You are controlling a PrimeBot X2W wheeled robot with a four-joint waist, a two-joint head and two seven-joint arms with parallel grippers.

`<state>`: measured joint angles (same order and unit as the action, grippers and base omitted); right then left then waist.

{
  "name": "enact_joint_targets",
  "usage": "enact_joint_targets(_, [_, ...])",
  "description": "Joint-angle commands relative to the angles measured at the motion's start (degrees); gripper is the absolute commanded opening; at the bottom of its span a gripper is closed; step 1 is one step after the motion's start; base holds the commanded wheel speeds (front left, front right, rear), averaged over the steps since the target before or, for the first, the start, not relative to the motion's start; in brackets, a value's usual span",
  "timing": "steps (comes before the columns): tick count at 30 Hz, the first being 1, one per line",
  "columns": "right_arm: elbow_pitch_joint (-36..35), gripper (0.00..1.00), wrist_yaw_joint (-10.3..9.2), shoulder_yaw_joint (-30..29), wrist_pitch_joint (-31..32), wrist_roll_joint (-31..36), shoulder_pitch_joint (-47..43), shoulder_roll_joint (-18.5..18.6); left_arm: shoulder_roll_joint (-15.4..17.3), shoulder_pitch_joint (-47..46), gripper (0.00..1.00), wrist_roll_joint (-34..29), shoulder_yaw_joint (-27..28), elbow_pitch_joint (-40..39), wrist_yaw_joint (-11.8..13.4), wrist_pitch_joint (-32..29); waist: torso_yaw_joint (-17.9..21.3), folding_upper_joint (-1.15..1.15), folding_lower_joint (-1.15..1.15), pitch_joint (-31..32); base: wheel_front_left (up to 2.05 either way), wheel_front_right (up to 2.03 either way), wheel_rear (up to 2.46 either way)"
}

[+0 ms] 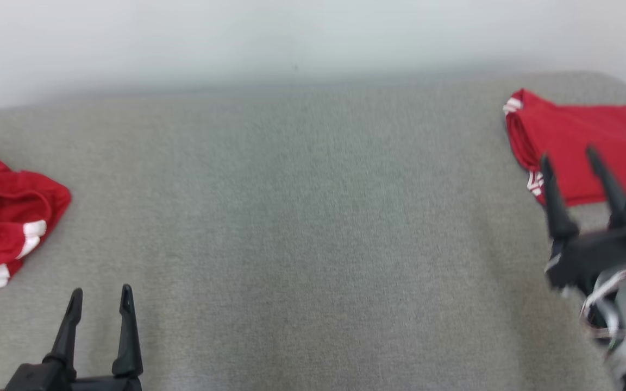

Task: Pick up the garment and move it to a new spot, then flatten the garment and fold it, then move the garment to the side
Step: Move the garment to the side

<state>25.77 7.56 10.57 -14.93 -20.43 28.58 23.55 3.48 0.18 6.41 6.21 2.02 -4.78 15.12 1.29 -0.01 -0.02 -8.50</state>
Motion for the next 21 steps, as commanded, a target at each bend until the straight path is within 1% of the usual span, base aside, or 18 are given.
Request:
enact_joint_targets(1, [-1.19, 1.0, -0.12, -0.71, -0.24, 0.65, -2.6, -1.07, -0.09, 1.0, 1.0, 0.16, 0.19, 0.28, 0.19, 0.01, -1.17, 0.01, 0.02, 3.55, 0.0, 0.0, 0.0])
enact_joint_targets(2, [-2.4, 1.0, -0.12, -1.63, -0.24, 0.73, -4.72, -2.06, -0.12, 1.3, 1.0, 0.19, 0.19, 0.54, 0.13, 0.01, -1.29, 0.01, 0.02, 4.16, 0.0, 0.0, 0.0])
enact_joint_targets(3, [-4.73, 1.0, -0.12, -2.9, -0.25, 1.3, -8.67, -3.89, -0.16, 1.94, 1.0, 0.15, 0.24, 0.91, 0.13, 0.01, -1.37, 0.01, 0.02, 5.06, 0.0, 0.0, 0.0])
enact_joint_targets(8, [-9.76, 1.0, -0.13, -6.42, 0.07, 1.61, -17.1, -8.11, -0.17, 2.75, 1.0, 0.02, 0.32, 1.48, 0.1, 0.01, -1.66, 0.01, 0.02, 6.41, 0.0, 0.0, 0.0])
enact_joint_targets(15, [-16.04, 1.0, -0.13, -10.04, 1.74, 3.01, -25.28, -11.54, -0.16, 3.28, 1.0, -0.01, 0.52, 2.33, -0.06, 0.01, -2.03, 0.01, 0.02, 7.27, 0.0, 0.0, 0.0])
enact_joint_targets(21, [-18.95, 1.0, -0.13, -10.99, 2.18, 5.29, -29.57, -14.88, 0.04, 3.24, 1.0, 0.41, 0.8, 3.6, -0.19, 0.01, -2.33, 0.01, 0.02, 7.85, 0.0, 0.0, 0.0])
